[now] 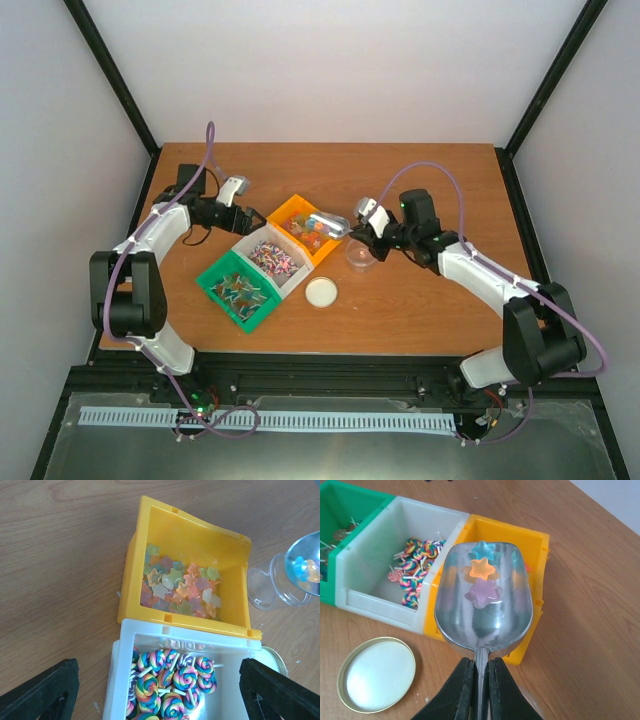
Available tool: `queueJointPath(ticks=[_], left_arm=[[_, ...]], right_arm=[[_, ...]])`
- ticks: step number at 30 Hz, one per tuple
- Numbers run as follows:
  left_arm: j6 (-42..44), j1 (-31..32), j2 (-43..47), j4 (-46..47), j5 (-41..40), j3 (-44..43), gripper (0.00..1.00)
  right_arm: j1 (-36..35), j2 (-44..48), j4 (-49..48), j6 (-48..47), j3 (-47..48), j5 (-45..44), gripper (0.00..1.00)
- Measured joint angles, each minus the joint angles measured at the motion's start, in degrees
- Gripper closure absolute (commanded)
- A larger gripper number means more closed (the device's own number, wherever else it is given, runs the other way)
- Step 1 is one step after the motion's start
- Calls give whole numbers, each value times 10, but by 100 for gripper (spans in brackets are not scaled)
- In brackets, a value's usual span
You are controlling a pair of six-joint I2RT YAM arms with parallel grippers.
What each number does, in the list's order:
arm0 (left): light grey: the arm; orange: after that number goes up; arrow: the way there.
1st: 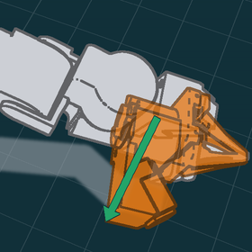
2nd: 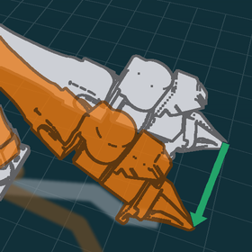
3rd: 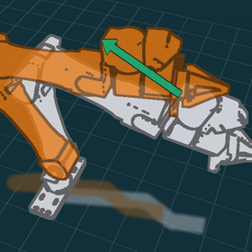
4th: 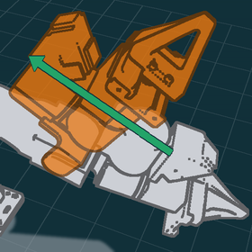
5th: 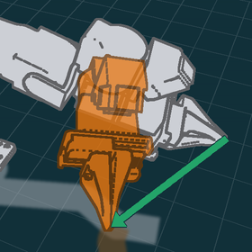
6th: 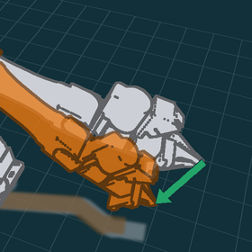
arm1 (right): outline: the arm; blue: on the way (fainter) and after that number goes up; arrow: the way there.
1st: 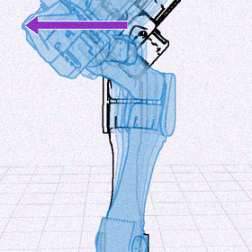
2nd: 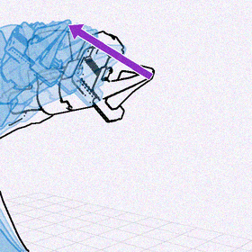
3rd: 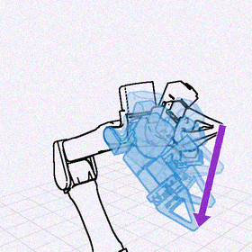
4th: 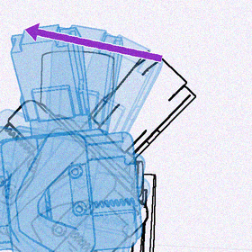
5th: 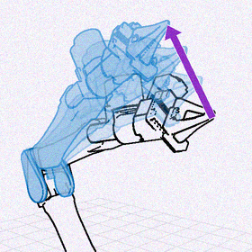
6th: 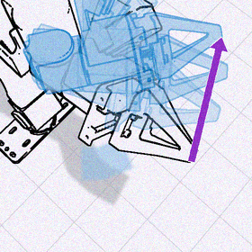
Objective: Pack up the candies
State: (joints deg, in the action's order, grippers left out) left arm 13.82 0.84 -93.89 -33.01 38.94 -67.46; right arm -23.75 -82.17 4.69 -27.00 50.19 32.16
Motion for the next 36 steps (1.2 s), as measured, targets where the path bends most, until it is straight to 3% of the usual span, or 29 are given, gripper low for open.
queueJointPath(ticks=[19, 29, 36], left_arm=[[0, 0, 5, 0, 13, 0, 11], [2, 0, 7, -6, 18, 0, 10], [8, 0, 12, -14, 18, -1, 10]], right_arm=[[94, 28, -75, 86, -28, 189, 97], [199, 76, 107, -56, -20, 240, 97], [274, 93, 252, -170, -5, 227, 97]])
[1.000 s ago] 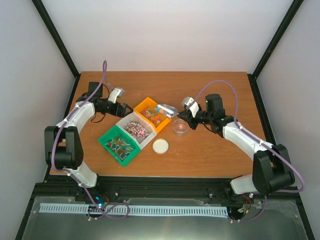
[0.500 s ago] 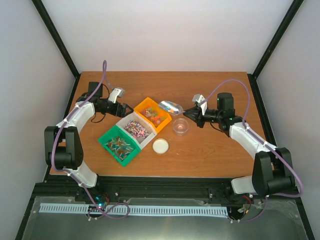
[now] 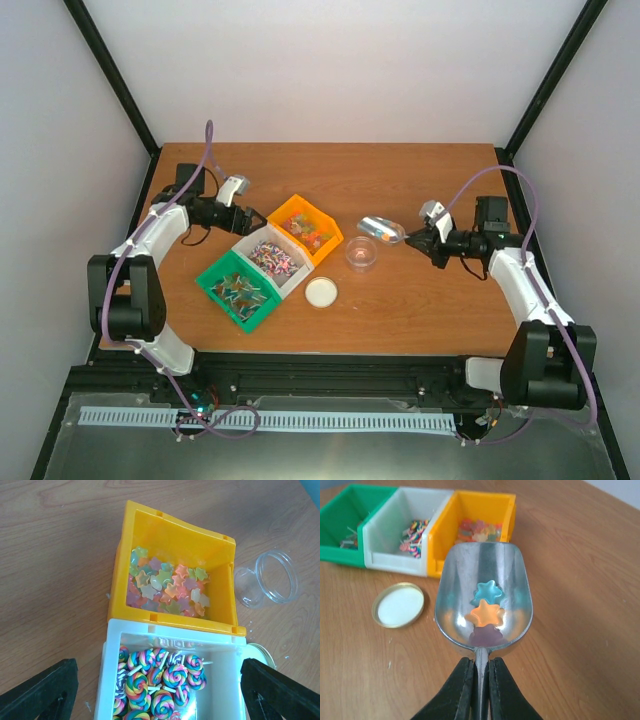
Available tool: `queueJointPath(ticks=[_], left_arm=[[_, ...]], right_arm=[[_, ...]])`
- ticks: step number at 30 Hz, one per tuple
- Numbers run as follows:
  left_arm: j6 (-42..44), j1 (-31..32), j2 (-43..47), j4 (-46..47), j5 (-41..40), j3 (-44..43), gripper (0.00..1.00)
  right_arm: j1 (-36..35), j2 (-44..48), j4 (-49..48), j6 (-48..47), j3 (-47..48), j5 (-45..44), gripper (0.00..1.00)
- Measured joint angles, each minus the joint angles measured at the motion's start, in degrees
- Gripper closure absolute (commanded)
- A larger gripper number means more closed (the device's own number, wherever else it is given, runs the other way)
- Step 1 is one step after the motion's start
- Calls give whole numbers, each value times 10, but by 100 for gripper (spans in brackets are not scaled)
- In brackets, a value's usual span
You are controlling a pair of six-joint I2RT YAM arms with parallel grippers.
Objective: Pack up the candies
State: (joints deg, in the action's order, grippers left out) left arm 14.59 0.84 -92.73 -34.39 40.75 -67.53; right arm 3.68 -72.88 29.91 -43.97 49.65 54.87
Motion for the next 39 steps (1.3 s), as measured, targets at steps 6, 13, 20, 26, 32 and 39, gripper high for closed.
queueJointPath(ticks=[6, 13, 20, 26, 32, 39], left_arm=[[2, 0, 2, -1, 0, -5, 10], [3, 0, 2, -1, 0, -5, 10], [3, 0, 2, -1, 0, -5, 10], [4, 0, 2, -1, 5, -5, 10], [4, 0, 2, -1, 8, -5, 10], [4, 0, 2, -1, 10, -5, 10]], right_arm=[[6, 15, 79, -51, 4, -38, 97], [6, 11, 136, -74, 25, -86, 97], [-9, 4, 169, -85, 37, -121, 97], [-48, -7, 182, -78, 51, -164, 97], [-75, -27, 192, -67, 82, -212, 97], [-104, -48, 217, -61, 113, -252, 97]])
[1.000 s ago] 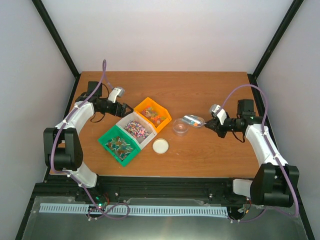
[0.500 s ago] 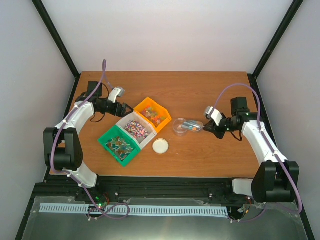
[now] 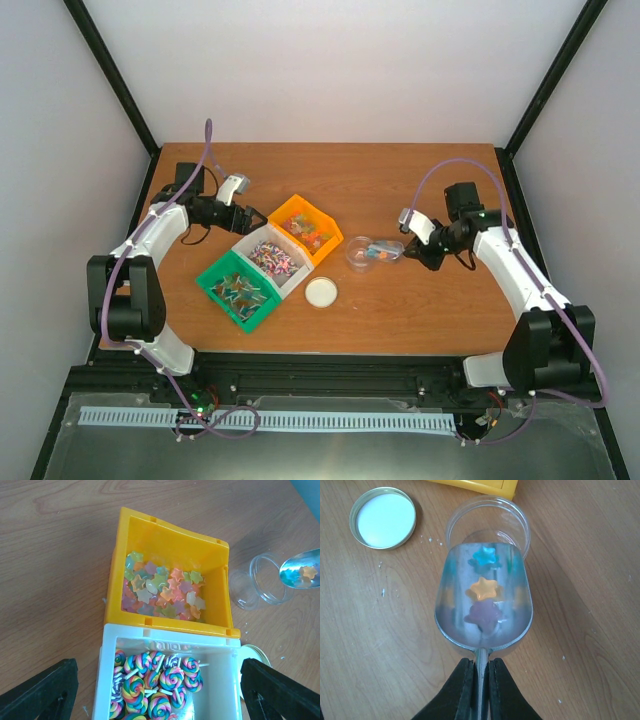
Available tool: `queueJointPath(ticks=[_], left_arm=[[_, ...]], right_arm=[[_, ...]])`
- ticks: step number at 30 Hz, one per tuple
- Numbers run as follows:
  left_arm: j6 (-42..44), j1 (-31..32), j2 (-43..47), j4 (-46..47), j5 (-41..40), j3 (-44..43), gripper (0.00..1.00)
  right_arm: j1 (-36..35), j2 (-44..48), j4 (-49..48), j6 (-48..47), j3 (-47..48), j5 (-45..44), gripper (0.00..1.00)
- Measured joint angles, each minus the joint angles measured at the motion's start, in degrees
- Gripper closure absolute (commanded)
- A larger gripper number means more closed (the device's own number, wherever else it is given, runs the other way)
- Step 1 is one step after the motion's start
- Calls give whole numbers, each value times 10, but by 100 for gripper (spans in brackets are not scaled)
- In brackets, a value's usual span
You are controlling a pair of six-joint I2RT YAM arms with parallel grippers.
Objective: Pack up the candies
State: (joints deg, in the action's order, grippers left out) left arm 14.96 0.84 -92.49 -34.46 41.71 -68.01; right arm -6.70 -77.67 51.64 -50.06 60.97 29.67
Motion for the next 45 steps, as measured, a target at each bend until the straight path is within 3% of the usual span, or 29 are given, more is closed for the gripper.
queueJointPath(ticks=[25, 34, 45], left_arm=[[0, 0, 0, 2, 0, 0, 10], [7, 0, 0, 3, -8, 9, 11], [26, 0, 0, 3, -27, 18, 15]], right_arm=[[-63, -40, 114, 35, 124, -115, 97], [-152, -73, 131, 133, 229, -143, 97], [-241, -199, 147, 216, 364, -174, 97]])
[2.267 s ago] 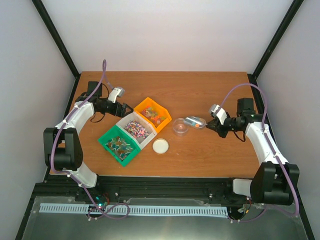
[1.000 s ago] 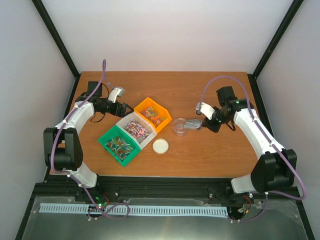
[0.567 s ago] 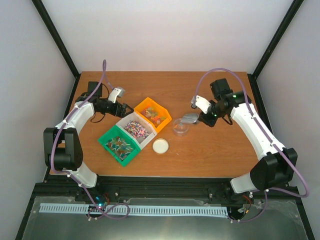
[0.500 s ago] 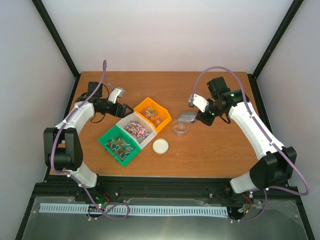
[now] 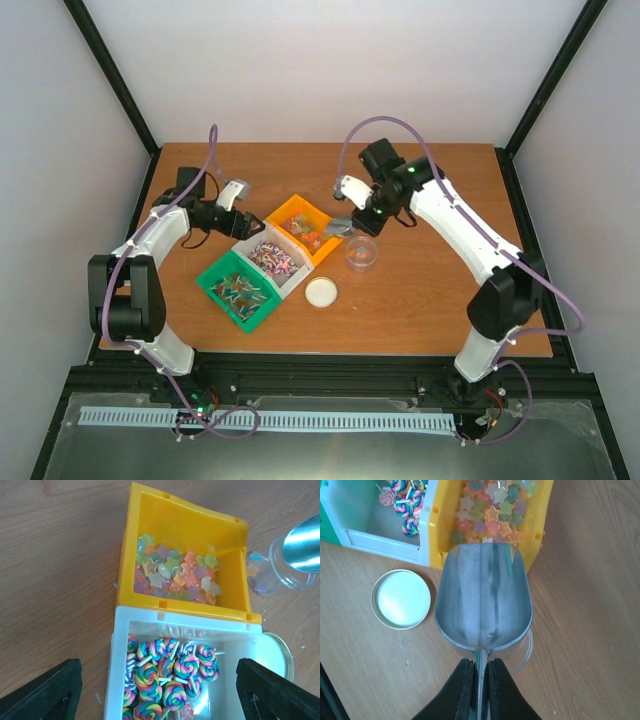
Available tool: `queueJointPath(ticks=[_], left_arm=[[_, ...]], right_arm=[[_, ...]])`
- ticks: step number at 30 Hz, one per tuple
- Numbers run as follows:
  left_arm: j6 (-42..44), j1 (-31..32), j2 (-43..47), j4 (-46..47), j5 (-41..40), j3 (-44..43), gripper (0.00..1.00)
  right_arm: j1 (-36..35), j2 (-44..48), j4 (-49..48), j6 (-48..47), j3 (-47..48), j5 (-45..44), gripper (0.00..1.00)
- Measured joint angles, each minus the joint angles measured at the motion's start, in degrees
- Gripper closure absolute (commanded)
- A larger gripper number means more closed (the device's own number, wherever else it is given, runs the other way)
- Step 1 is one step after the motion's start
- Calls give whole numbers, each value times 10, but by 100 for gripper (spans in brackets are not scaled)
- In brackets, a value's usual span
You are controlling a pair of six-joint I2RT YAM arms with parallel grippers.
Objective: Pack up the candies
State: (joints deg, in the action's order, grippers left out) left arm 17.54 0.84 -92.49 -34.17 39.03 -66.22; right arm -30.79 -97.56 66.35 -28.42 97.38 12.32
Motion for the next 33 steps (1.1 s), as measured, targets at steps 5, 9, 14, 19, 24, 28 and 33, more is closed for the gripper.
queueJointPath(ticks=[5, 9, 14, 19, 24, 28, 33], left_arm=[[12, 0, 0, -2, -10, 10, 16], [22, 0, 0, -2, -19, 16, 17], [31, 3, 0, -3, -28, 17, 19], [33, 11, 0, -2, -31, 22, 20], [33, 26, -1, -2, -42, 24, 22], [33, 35, -9, -1, -50, 24, 23], [33, 43, -21, 3, -56, 24, 24]], right_arm=[[-23, -60, 12, 16, 55, -12, 97], [-34, -103, 17, 26, 90, -30, 97], [-43, -136, 21, 33, 109, -42, 97], [-52, -169, 28, 34, 133, -55, 97], [-56, -212, 38, 27, 169, -61, 97], [-56, -237, 49, 21, 188, -64, 97], [-56, -262, 62, 13, 214, -64, 97]])
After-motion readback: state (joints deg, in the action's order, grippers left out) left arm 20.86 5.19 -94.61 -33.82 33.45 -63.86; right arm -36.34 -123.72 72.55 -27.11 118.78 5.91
